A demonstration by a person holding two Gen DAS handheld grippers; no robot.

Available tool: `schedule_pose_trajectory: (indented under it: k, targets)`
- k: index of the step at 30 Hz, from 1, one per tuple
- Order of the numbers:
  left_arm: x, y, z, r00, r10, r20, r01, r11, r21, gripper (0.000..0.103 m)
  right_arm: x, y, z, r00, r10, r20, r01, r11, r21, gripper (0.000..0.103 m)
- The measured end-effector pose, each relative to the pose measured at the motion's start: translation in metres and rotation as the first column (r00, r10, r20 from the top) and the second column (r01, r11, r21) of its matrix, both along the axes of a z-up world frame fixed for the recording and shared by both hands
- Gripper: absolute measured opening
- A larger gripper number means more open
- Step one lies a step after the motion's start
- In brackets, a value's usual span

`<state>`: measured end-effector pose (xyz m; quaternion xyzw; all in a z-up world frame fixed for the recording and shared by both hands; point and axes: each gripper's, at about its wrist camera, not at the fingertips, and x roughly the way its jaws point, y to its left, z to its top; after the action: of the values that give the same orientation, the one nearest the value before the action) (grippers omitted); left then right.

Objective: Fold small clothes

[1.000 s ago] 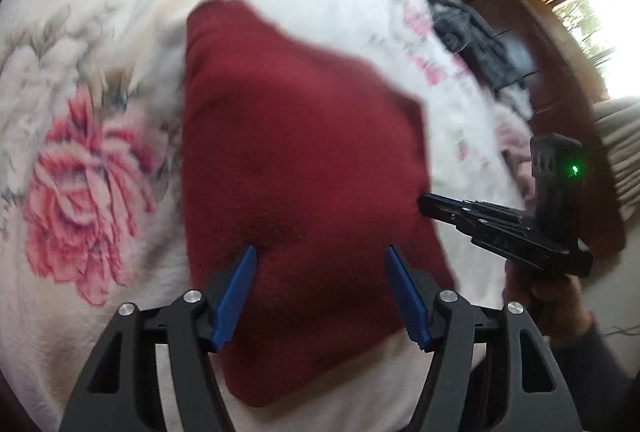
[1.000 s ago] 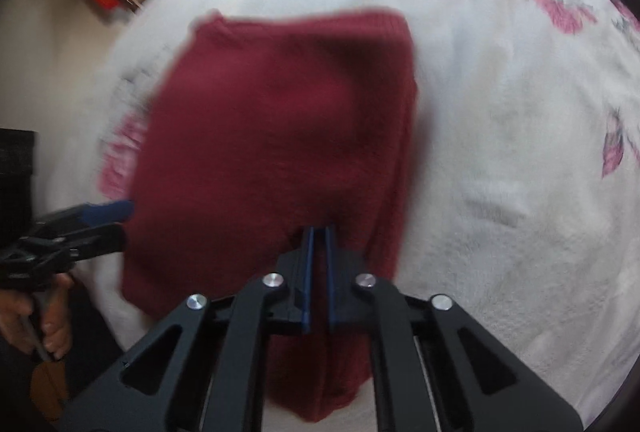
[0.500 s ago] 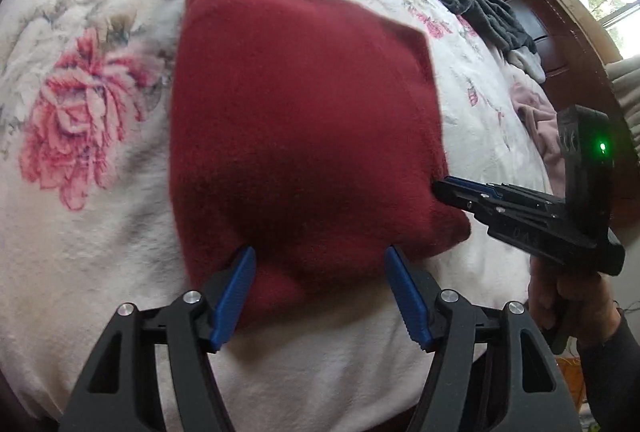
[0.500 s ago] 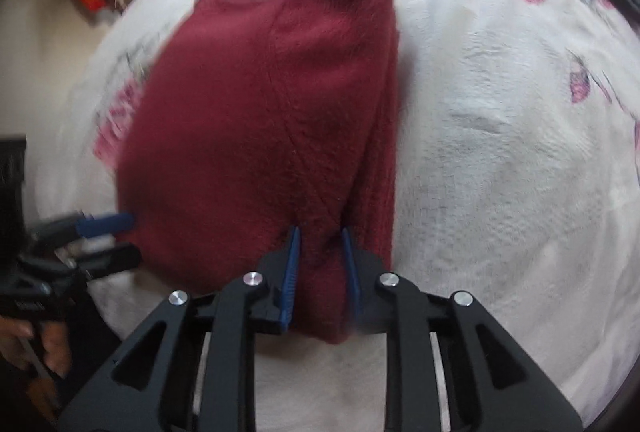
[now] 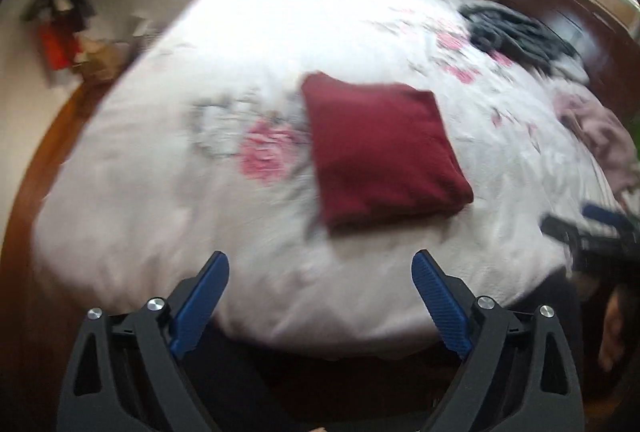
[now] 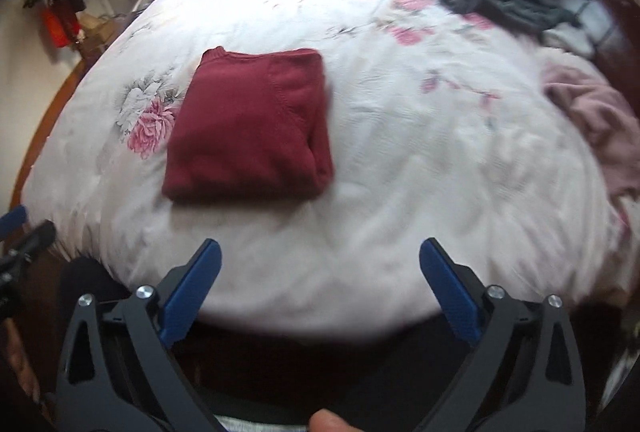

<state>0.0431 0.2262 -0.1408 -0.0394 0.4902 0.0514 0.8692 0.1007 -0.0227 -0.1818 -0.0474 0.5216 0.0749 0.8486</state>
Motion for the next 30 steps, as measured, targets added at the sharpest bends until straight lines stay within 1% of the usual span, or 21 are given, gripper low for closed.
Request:
schedule_pose_trajectory:
  k: [1, 3, 5, 7, 9, 10, 11, 12, 14, 15, 18, 22, 26, 30]
  targets:
    - [-0.011, 0.001, 0.009, 1.0, -0.002, 0.004, 0.002, 1.0, -0.024, 0.094, -0.013, 0.003, 0.009, 1.0, 0.021, -0.015, -0.021, 1.0, -0.011, 0.1]
    - [-0.021, 0.0, 0.026, 1.0, -0.027, 0.011, 0.027, 0.997, -0.069, 0.094, -0.03, 0.003, 0.025, 0.999, 0.053, -0.014, -0.053, 0.998, 0.017, 0.1]
    - [-0.027, 0.002, 0.043, 0.999, -0.048, 0.015, 0.049, 0.996, -0.08, 0.094, -0.041, 0.003, 0.047, 0.998, 0.06, 0.017, -0.061, 0.996, 0.06, 0.1]
    - [-0.034, 0.004, 0.071, 0.998, -0.061, 0.021, 0.062, 0.995, -0.084, 0.094, -0.051, 0.007, 0.073, 0.996, 0.069, 0.055, -0.073, 0.994, 0.079, 0.1]
    - [-0.043, 0.003, 0.096, 0.994, -0.093, 0.053, 0.098, 0.988, -0.117, 0.094, -0.056, 0.012, 0.1, 0.992, 0.083, 0.097, -0.091, 0.993, 0.077, 0.1]
    - [-0.049, 0.002, 0.116, 0.991, -0.104, 0.087, 0.115, 0.985, -0.126, 0.094, -0.06, 0.013, 0.114, 0.989, 0.086, 0.121, -0.095, 0.993, 0.072, 0.1]
    - [-0.054, 0.0, 0.126, 0.989, -0.106, 0.106, 0.118, 0.985, -0.122, 0.094, -0.063, 0.014, 0.126, 0.986, 0.082, 0.145, -0.092, 0.994, 0.067, 0.1]
    - [-0.062, -0.003, 0.143, 0.986, -0.106, 0.132, 0.12, 0.987, -0.109, 0.094, -0.067, 0.016, 0.141, 0.981, 0.076, 0.176, -0.088, 0.994, 0.062, 0.1]
    - [-0.07, -0.008, 0.162, 0.983, -0.112, 0.143, 0.124, 0.99, -0.074, 0.094, -0.078, 0.018, 0.165, 0.973, 0.064, 0.22, -0.076, 0.996, 0.047, 0.1]
    - [-0.075, -0.011, 0.172, 0.982, -0.116, 0.15, 0.124, 0.991, -0.048, 0.094, -0.082, 0.019, 0.172, 0.97, 0.061, 0.233, -0.071, 0.997, 0.038, 0.1]
    - [-0.088, -0.013, 0.191, 0.976, -0.127, 0.177, 0.136, 0.99, -0.04, 0.094, -0.098, 0.022, 0.194, 0.958, 0.052, 0.281, -0.055, 0.999, 0.001, 0.1]
    - [-0.102, -0.015, 0.202, 0.971, -0.123, 0.203, 0.133, 0.991, -0.033, 0.094, -0.118, 0.024, 0.211, 0.947, 0.051, 0.317, -0.044, 0.999, -0.029, 0.1]
    - [-0.103, -0.013, 0.194, 0.975, -0.113, 0.191, 0.127, 0.99, -0.061, 0.094, -0.128, 0.024, 0.215, 0.946, 0.051, 0.319, -0.046, 0.999, -0.023, 0.1]
    - [-0.102, -0.015, 0.188, 0.976, -0.116, 0.183, 0.132, 0.988, -0.078, 0.094, -0.13, 0.025, 0.213, 0.949, 0.054, 0.31, -0.049, 0.999, -0.023, 0.1]
